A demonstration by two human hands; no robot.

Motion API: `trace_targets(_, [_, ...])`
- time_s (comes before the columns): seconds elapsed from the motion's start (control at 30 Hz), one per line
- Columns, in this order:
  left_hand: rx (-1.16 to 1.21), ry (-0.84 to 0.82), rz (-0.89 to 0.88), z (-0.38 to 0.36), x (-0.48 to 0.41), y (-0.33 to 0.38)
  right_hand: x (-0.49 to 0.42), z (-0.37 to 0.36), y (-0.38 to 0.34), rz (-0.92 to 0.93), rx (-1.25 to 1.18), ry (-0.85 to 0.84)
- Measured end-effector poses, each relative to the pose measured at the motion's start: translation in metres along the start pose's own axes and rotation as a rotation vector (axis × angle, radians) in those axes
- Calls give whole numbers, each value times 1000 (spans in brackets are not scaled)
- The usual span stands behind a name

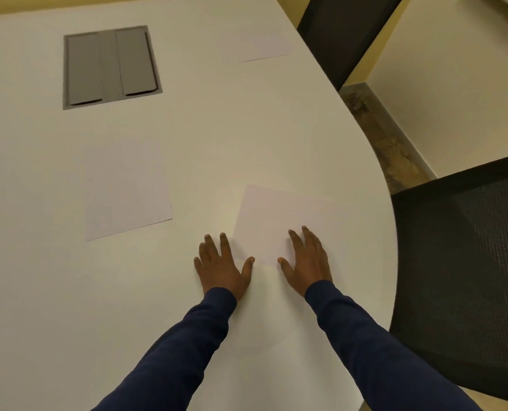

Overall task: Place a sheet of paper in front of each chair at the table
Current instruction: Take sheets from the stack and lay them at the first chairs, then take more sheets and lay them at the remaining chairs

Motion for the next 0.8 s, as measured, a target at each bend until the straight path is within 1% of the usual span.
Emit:
trace_targets(0.27, [200,99,167,60,2,-150,-29,-30,-155,199,-56,-62])
trace_targets(0.5, [394,165,320,101,-6,-263,-69,-66,-275,298,-34,-151])
trace_targets(0.63, [544,192,348,118,-26,-296,-94,-80,-312,279,-22,-173])
trace_targets(0.8, [651,242,290,137,-57,-292,-112,-86,-327,198,69,-143])
Point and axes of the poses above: each hand's wrist, its own x-axis away from the middle knuckle, its own z-axis out of the back of the hand, y = z × x, the point moved 9 cm from there along -x, towards the middle knuckle, and after that the axes turned 15 degrees about -y, right-handed, at the moved point
